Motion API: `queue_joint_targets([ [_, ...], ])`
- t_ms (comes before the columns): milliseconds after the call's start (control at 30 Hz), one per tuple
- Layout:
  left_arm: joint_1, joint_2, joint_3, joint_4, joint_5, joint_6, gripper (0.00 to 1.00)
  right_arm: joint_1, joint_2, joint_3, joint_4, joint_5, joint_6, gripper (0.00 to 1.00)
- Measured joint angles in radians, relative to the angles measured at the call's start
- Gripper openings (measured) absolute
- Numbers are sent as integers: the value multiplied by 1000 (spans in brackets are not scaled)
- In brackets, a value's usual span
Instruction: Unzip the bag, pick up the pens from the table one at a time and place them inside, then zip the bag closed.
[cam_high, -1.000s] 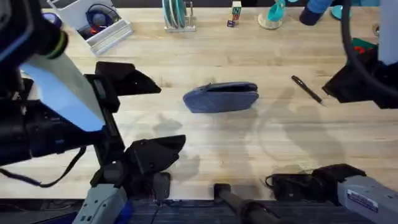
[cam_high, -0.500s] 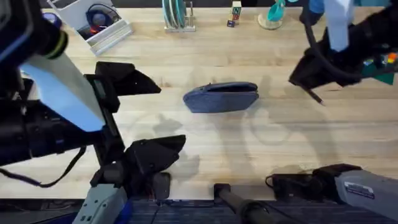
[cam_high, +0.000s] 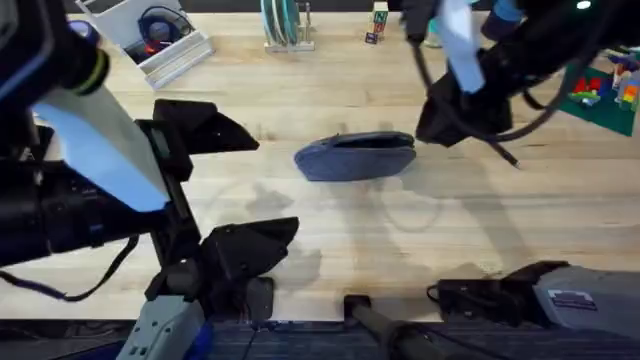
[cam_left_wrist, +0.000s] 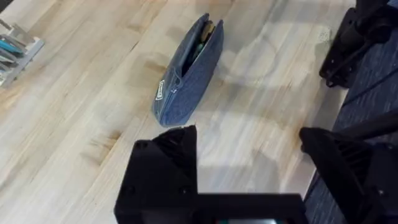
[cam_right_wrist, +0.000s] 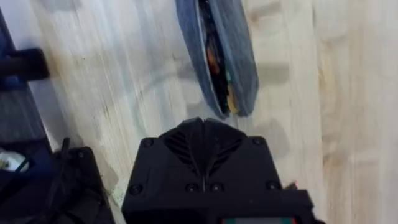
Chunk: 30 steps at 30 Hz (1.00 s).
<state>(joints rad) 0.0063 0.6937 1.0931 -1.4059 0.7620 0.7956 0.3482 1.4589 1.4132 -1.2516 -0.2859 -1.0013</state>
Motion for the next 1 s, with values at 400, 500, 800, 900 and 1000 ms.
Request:
queue_joint_targets([
  [400,0,0,0,0,0,0,995,21,120,0,54,0,-3,30],
  [500,0,0,0,0,0,0,995,21,128,0,54,0,-3,30],
  [800,0,0,0,0,0,0,995,29,168,0,72,0,-3,29],
  [900,0,0,0,0,0,0,995,38,186,0,99,0,-3,30],
  [1000,0,0,0,0,0,0,995,44,193,0,129,0,-6,30],
])
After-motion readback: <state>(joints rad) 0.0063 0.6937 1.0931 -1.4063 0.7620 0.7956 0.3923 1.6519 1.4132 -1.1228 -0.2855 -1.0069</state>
